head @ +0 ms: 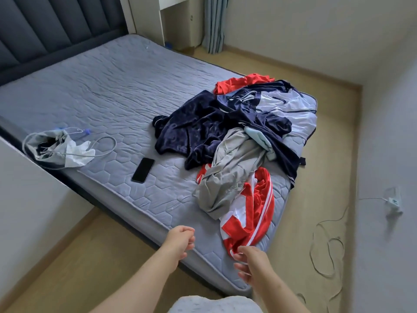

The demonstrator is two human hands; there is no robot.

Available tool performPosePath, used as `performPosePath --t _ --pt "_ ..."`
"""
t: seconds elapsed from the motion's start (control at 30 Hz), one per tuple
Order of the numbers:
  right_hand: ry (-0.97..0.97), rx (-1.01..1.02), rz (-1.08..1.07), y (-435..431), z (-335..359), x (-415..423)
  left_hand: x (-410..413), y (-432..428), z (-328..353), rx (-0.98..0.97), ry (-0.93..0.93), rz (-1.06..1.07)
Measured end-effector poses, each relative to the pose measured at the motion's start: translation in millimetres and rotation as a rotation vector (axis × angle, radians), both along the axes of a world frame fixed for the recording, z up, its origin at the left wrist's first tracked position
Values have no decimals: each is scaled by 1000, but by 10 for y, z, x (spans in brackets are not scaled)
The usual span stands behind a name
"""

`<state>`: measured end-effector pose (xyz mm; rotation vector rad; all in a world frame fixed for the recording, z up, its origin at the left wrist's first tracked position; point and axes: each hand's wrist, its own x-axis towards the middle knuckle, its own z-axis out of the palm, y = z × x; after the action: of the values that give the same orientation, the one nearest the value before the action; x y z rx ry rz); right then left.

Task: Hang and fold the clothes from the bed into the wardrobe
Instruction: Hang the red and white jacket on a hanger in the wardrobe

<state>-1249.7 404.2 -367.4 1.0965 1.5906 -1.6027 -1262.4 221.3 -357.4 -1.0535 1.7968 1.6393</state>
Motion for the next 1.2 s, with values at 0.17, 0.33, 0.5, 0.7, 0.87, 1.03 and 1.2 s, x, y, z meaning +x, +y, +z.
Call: performPosePath --t 0.17,0.33,0.5,0.7,0.87,1.03,1.2 --pt "-30 34 152 359 -256 -688 -583 330 -259 -18 -22 117" --pt "-61 106 410 850 -539 -1521 -898 768 -649 -47 -129 389" --pt "-97 172 658 1106 -931 -1969 -996 1218 -993 -24 -278 547" --pt "-188 158 755 1157 -1577 -2196 -1083 1575 -1516 -71 -366 586" --pt "-196 224 857 1201 -2250 -2370 -1236 1827 -2151 -87 -438 568" --pt "-145 274 802 1224 -2883 -2629 -1447 1906 -2821 -114 -430 381" --pt "-255 191 637 1160 -3138 -2726 -1511 1905 -3102 -133 -427 353"
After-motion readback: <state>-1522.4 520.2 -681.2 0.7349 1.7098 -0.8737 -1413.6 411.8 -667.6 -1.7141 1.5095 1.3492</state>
